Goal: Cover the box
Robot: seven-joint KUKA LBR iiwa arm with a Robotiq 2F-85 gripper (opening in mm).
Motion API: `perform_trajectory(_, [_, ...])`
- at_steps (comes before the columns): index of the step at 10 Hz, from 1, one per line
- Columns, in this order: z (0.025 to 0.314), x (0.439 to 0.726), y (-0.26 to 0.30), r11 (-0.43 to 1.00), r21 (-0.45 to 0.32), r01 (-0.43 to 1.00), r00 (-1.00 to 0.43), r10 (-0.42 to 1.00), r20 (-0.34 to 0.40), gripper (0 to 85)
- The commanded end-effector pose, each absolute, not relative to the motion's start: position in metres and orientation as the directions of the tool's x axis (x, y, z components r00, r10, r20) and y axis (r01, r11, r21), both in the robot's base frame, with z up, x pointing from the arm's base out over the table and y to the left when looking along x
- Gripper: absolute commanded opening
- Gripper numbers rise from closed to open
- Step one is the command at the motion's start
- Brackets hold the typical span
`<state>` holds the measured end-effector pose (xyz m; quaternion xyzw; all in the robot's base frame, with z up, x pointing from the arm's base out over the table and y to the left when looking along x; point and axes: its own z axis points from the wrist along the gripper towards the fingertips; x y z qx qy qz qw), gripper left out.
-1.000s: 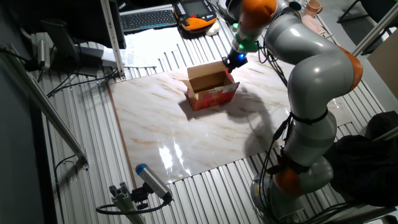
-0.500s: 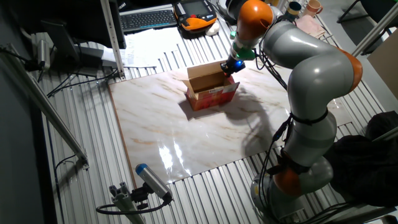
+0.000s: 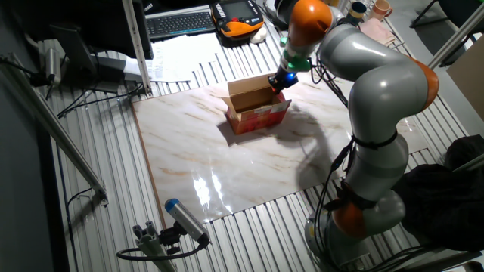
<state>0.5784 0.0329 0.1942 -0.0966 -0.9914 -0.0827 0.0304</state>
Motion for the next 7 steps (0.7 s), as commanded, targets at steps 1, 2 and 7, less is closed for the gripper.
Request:
perform_trajectory(1, [0.1946,0.5785,0.0335,0.962,0.175,0.209,-0.976,0.195,0.095,0.0])
perform_trajectory(2, [0.1946,0.5785,0.0335,0.952,0.196,0.236,-0.969,0.215,0.119,0.0])
perform_trajectory(7, [0.1946,0.5785,0.0335,0.96,0.117,0.256,-0.96,0.238,0.144,0.0])
